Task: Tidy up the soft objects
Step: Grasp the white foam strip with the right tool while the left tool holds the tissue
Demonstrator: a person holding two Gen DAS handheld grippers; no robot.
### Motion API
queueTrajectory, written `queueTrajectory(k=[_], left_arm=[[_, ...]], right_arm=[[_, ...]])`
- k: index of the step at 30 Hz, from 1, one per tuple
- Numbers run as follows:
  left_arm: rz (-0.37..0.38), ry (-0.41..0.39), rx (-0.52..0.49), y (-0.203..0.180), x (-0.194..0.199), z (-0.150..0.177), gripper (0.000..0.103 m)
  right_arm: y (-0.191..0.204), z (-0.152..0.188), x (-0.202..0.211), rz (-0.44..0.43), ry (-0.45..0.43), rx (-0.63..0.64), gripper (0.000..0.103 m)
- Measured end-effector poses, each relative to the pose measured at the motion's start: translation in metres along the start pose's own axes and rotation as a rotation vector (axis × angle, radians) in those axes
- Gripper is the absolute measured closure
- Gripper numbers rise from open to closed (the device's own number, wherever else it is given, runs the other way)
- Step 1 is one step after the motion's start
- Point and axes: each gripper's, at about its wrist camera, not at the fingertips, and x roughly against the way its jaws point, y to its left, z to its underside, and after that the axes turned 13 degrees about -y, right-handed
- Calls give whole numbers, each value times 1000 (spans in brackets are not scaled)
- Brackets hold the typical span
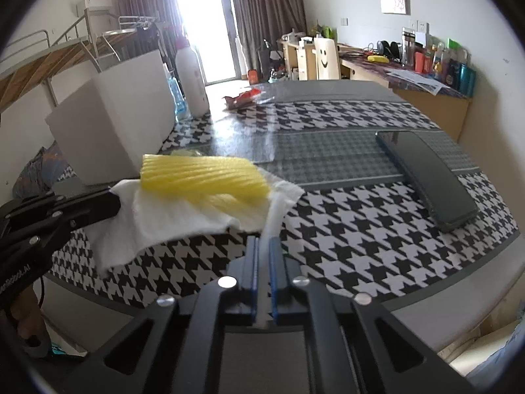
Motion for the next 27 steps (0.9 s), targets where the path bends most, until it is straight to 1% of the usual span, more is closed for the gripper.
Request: queueTrajectory(k=[2,4,7,9,11,12,13,14,15,16,17,18,19,20,21,23,27], left_arm=[[-1,3,2,1,1,2,102],[-11,18,2,3,0,7,102],[-27,54,5,7,-5,16,102],[-40,68,16,10,-7,21,102],[-47,83,17,11,-7,26,102],[-52,91,16,12,-8,28,101],[-55,97,15,12,-8,30,101],[-60,107,13,12,-10,32,100],[-64,118,12,12,-11,34,99],[-65,127,12,12,-11,37,98],[-66,139,11,11,-12,39,90],[-69,149,8,10,-13,41,79],[-69,152,7,9,-14,42,73],[-67,152,7,9,-13,43,58],[-69,151,5,8,-12,44,48],[-78,151,-1,7,-14,44,43],[-78,195,-22,1,-23,48,43]], right_arm=[[-1,-1,0,2,-2,1,96],[-1,-1,-1,23,-1,9,96],[-3,1,-4,13,21,-9,96],[-3,2,-5,38,23,3,95],[-3,3,-6,56,23,15,87],[-3,3,-7,53,26,12,75],[-4,4,-7,48,26,1,61],[-6,5,-8,38,26,-12,57],[-6,5,-7,35,23,-15,55],[-5,6,-6,35,18,-17,55],[-5,6,-6,32,17,-16,55],[-4,6,-5,31,17,-15,54],[-4,6,-6,33,18,-15,54],[-5,6,-6,34,19,-15,54],[-5,6,-6,36,20,-15,53],[-5,8,-7,34,23,-20,53],[-7,9,-7,33,25,-24,52]])
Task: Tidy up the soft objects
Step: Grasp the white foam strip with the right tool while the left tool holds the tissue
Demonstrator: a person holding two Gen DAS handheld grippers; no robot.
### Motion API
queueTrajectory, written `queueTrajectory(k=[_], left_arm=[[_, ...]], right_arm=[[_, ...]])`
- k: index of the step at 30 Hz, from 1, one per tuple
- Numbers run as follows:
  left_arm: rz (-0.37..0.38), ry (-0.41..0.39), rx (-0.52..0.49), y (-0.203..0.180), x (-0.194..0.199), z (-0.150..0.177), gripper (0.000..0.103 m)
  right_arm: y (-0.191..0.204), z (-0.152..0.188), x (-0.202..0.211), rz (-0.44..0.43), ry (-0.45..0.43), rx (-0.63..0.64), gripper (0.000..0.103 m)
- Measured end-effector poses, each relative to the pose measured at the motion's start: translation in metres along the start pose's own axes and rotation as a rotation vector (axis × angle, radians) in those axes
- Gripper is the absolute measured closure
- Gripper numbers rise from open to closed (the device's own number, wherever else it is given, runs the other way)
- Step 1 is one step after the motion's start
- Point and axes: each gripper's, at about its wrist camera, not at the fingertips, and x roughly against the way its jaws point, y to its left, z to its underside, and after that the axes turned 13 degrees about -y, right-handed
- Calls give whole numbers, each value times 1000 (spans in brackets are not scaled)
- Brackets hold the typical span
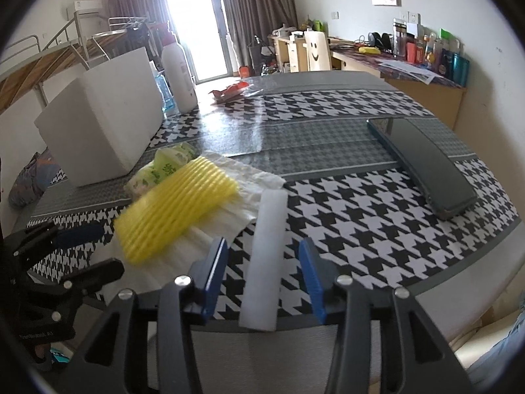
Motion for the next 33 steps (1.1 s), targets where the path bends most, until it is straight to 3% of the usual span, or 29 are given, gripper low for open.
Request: queueTrajectory(k=[4,7,9,11,15,23,25,28,33], left_arm=[[-18,29,-39,-8,-6,4,43],[-15,22,-44,-10,-5,3,67],[-12,23,-43,-10,-6,2,92],[-11,20,-39,-10,-9,1,100],[34,-1,-20,-7,-8,-3,101],[69,-133,-5,2,22,-31,101],[64,-154,-4,5,27,-37,101],[66,-172,5,8,29,-43,101],[85,-195,17,13,33,-54,101]], right_arm=[[-2,1,1,2,-1,-5,52],[-3,1,1,4,1,-7,51],[-3,1,1,4,3,-8,49],[-2,2,0,2,6,-6,44],[1,3,1,0,5,7,43],[4,5,-4,31,19,34,45],[5,6,-5,46,17,52,65],[6,4,-6,30,24,60,81],[7,1,-6,18,14,66,88]])
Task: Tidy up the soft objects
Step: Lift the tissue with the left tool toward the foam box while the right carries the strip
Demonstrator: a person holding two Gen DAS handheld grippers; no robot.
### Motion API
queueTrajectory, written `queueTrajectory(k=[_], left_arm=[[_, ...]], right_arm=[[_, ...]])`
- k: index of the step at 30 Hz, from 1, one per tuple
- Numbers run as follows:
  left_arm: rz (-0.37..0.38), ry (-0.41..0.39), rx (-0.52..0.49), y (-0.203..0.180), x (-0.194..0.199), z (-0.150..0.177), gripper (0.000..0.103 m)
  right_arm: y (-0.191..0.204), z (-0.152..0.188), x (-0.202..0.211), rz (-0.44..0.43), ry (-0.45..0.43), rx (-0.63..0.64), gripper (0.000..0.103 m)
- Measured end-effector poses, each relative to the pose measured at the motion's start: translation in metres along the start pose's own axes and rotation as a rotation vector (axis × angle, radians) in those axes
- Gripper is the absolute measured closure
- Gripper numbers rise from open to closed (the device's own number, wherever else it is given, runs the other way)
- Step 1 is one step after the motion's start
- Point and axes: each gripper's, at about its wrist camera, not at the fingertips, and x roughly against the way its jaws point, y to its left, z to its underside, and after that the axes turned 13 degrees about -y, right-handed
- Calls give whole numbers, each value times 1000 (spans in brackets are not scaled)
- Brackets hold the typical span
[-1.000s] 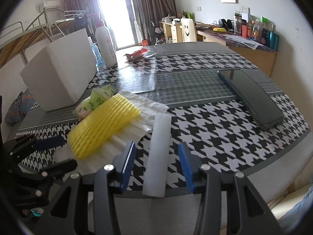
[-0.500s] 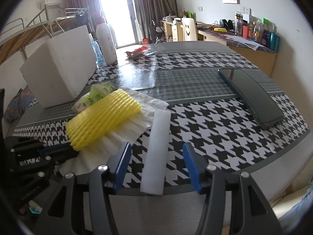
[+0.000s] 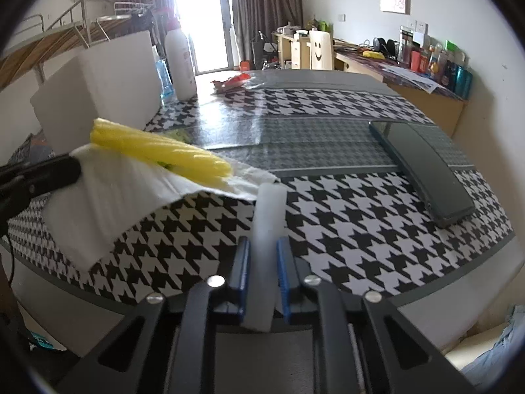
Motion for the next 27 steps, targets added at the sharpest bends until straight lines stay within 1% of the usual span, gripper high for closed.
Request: queueTrajectory(k=[2,6,10,13,15,27], left_arm=[[3,-25,6,2,3,-8,101],[7,-54,15,3,7,-19,101],[34,-83,45,4,12,-29,101],[13,-97,26,3,13,-35,101],[10,-103,29,5,15,-38,101],[-61,-155,28,11,26,-55,101]], right_arm=[[-5,-4,3,-26,-13,-29,88],[-8,-14,10,-49,-44,-58,90],[-7,-25,19,-76,-81,-69,90],[-4,-33,26,-77,-113,-62,90],[-3,-36,30,-79,-127,-61,90],[7,-58,51,-91,-215,-46,90]])
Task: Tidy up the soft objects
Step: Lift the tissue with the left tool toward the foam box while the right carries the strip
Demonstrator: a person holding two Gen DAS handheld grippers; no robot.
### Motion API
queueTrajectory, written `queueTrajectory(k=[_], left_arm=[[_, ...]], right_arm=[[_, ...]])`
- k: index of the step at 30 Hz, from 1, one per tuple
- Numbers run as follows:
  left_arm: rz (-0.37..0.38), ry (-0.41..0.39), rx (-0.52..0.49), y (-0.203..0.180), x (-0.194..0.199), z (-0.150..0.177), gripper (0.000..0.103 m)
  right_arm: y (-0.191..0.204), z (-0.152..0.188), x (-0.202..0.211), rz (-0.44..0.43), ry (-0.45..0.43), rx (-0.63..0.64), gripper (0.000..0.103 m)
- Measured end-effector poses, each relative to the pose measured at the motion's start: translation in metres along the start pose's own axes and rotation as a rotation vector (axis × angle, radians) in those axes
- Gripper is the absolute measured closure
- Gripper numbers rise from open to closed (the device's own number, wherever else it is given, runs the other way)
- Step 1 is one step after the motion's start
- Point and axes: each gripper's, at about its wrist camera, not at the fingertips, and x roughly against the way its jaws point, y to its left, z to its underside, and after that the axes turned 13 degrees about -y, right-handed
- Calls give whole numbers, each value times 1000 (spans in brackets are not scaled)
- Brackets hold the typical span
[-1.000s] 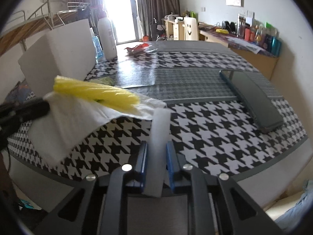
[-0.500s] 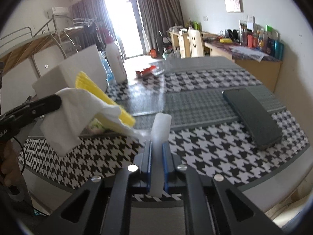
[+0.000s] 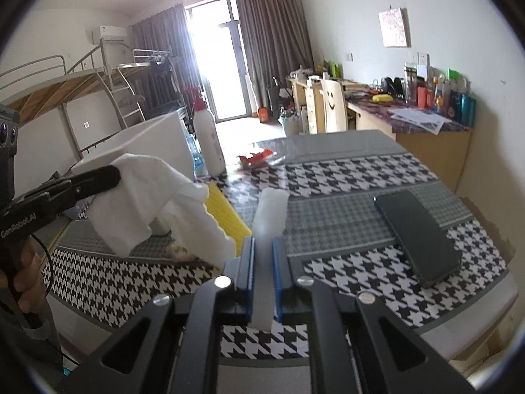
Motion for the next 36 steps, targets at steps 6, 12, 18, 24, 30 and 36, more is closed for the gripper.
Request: queueTrajectory(k=[6,12,18,24,30,36], left_arm=[[-23,-26,-9,4,2,-11,101],[-56,-50,-23,6,3,-22,101],[-86,-72,-32,11,4,-32,101],[-114,-107,-41,17,5,-49,101],[-149,-135,-42,22,7,-63,101],[-171,-176,-61,24,15,-76,101]], right_arm=[[5,-10,-1,-18,-27,13,90],[10,-22,-4,-29,-53,24,90],[18,-33,-6,-45,-83,42,90],[26,-44,-11,-68,-104,61,90],[34,-57,-14,-84,-132,74,90],[44,-70,-18,-101,-151,87,90]])
